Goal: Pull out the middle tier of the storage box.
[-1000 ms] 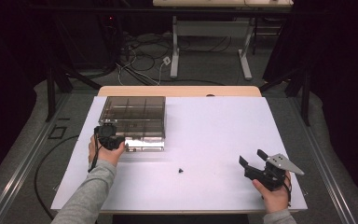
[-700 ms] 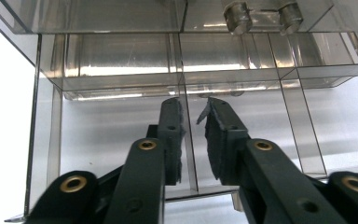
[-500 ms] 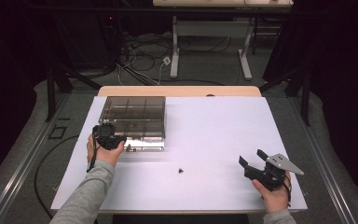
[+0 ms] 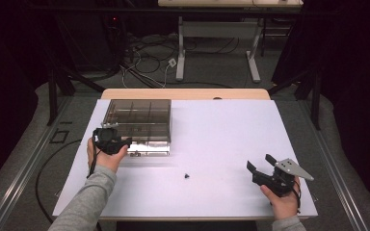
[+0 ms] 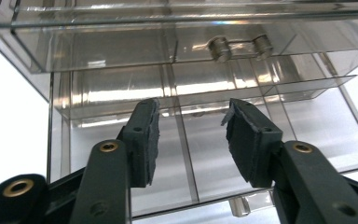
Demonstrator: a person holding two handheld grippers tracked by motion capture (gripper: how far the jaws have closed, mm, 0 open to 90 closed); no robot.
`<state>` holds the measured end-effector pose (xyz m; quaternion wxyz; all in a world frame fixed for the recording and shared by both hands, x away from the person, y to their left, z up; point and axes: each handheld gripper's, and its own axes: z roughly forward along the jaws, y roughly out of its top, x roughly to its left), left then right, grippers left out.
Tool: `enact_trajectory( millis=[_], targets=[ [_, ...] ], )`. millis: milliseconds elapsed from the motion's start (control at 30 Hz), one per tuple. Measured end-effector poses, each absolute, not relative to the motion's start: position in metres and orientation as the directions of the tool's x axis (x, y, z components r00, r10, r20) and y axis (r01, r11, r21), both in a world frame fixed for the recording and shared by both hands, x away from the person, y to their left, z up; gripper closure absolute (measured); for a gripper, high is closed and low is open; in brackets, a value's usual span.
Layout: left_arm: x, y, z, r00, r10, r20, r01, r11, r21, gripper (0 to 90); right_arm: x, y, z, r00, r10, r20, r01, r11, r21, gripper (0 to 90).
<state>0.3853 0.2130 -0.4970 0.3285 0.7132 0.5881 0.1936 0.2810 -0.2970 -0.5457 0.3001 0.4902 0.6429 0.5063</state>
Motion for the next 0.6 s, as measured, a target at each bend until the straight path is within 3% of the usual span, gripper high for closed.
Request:
enact_trajectory(
  millis=[400,600],
  targets=[
    [0.380,0.212,-0.487,0.315,0.949,-0.033,0.600,-0.171,0.781,41.0,0.281,-0.297,-0.546,-0.344,0.933,0.107,0.323,0.010,0.946,19.5],
    [0.375,0.209,-0.481,0.347,0.937,-0.020,0.606,-0.209,0.767,40.5,0.281,-0.297,-0.546,-0.341,0.934,0.109,0.319,0.007,0.948,19.6]
  ],
)
